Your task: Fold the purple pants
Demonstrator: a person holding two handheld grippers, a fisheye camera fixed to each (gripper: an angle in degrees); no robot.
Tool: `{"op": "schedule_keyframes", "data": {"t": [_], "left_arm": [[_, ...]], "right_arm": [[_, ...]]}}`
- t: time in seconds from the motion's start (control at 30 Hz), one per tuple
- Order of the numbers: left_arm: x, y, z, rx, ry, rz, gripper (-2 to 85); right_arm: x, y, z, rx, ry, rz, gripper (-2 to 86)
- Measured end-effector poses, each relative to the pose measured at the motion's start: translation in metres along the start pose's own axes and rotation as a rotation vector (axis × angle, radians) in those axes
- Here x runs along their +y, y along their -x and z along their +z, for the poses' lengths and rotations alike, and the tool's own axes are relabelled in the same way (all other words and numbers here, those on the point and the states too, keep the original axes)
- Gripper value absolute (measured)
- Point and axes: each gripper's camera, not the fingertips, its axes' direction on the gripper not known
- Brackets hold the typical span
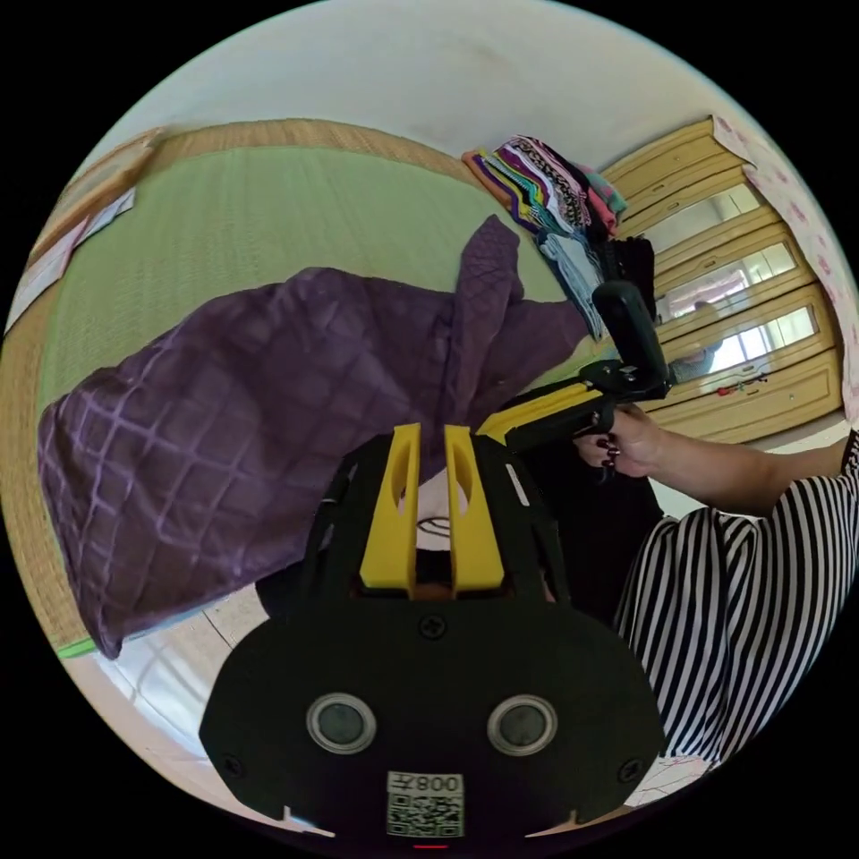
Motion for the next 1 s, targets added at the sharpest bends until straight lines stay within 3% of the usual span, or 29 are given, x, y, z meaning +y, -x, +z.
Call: {"op": "schedule_keyframes", "data": {"t": [0.27, 0.63, 1.0], "left_arm": [[-0.091, -0.008, 0.069, 0.029, 0.078, 0.019, 6.7], [-0.165, -0.021, 0.137, 0.012, 0.146, 0.013, 7.3], [-0.215, -0.049, 0.185, 0.008, 0.168, 0.065, 5.2]], "right_arm": [[-0.058, -0.041, -0.143, 0.309, -0.191, 0.177, 5.7], [-0.167, -0.069, -0.185, 0.580, -0.027, 0.358, 6.9], [-0.196, -0.049, -0.204, 0.647, 0.064, 0.451, 5.0]]}}
